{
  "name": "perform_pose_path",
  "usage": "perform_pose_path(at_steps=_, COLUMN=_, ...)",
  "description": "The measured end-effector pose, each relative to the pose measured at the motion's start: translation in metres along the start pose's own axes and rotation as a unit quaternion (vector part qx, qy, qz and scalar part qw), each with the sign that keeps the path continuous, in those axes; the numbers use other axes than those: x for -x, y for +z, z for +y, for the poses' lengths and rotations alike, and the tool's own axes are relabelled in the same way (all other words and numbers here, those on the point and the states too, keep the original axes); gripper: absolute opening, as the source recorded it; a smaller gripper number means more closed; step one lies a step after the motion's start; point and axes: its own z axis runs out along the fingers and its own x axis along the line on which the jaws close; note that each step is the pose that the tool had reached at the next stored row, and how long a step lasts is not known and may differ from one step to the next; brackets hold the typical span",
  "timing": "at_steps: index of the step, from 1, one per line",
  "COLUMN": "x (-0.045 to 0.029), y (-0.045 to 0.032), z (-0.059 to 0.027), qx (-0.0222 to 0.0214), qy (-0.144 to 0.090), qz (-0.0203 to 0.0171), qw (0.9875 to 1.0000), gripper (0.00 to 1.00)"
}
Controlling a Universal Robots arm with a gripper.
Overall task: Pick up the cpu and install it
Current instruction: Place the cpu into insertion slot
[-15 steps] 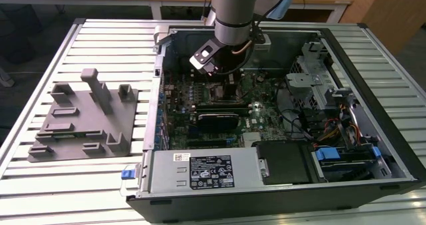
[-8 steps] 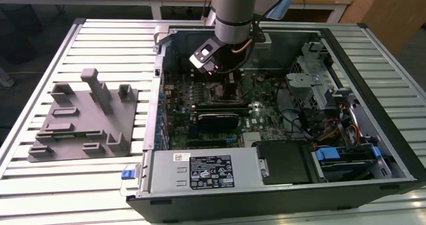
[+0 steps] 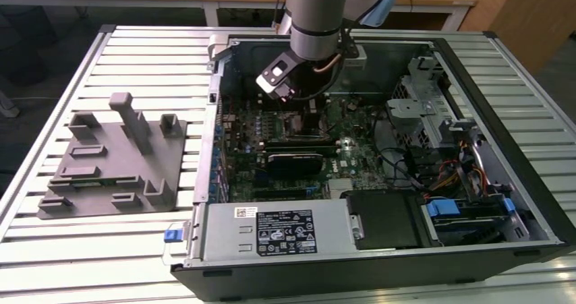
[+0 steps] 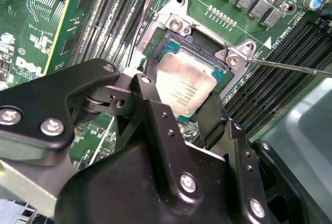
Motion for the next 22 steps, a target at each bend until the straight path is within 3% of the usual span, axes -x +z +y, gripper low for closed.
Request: perform_pose_path(at_steps=22, x=0.0021, y=0.0017, z=-0.0014, qx=0.0001, qy=0.0, qz=0.0, qw=1.0, gripper=0.54)
